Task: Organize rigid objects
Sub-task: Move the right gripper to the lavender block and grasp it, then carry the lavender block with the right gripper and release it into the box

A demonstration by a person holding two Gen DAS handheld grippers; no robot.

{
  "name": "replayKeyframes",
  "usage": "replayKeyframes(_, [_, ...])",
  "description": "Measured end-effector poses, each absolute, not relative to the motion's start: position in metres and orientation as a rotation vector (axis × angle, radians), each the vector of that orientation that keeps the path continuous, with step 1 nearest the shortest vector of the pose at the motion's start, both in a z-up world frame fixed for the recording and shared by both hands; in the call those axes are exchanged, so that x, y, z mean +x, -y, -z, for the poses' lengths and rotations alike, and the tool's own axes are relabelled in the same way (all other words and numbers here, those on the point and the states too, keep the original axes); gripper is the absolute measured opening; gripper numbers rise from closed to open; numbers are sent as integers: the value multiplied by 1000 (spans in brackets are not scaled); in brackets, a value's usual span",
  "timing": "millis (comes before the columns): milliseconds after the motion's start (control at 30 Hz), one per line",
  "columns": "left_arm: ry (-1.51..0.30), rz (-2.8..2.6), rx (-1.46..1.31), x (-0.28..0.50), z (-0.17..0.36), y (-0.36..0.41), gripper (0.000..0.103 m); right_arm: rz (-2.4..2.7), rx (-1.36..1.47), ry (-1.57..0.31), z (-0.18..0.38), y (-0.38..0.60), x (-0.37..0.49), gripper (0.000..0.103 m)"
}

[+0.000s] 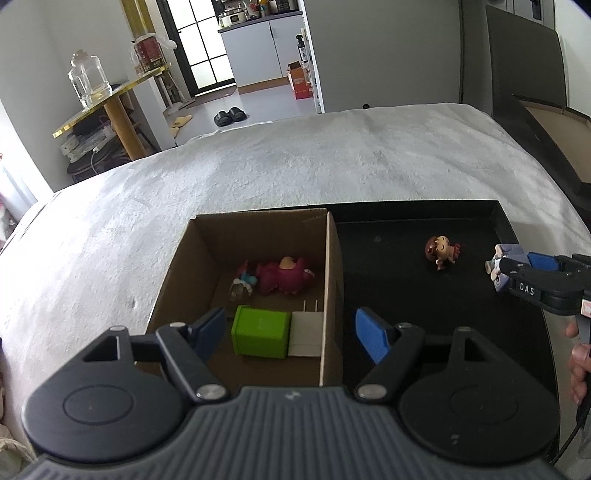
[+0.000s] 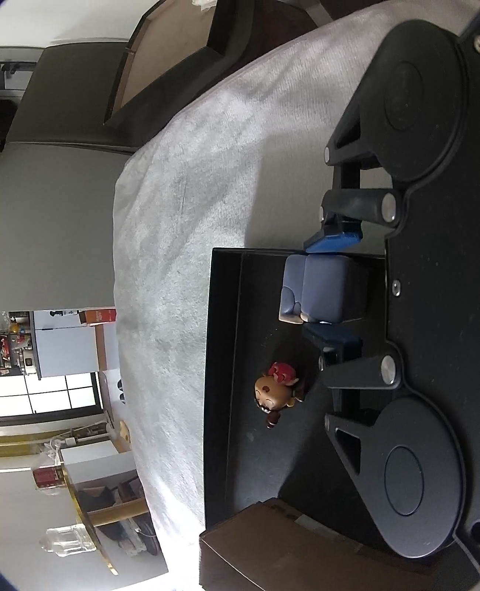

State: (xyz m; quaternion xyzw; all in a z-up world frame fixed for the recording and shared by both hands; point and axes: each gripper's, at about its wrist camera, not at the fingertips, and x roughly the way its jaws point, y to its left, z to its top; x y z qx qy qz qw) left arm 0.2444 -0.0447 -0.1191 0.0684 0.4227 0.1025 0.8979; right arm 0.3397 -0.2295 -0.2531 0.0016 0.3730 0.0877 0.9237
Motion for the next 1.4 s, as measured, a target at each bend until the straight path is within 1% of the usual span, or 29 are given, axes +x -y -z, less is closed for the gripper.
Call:
replayKeyframes(667, [-840,-228,115,231,110,24,76,-442,-56,-819,244,186,300,40])
replayKeyframes(733, [-840,-231,114,230,110,22,76,-449,-61,-824,243,185,298,42])
replayKeyframes(800, [-839,-235,108,231,111,19,76,-442,-62,-828,243,186,298,49])
replayKeyframes(867, [-841,-237,106,231,113,15,76,-432,-62,-827,244,187,299,52])
replayKeyframes(1000, [-851,-247,95,232,120,5,76,-419,-64,-836,248,189,301,52])
replayKeyframes(1233, [-880,-267,66,234,133,-14,76,-397,-88,-881,272,181,304,50])
replayKeyframes(1300, [-882,-268,57,234,134,-18,76,-398,-101,-860,273,179,302,42])
replayKeyframes(1400, [-887,-264,39,234,136,-24,76,-394,-106,-849,273,176,301,42])
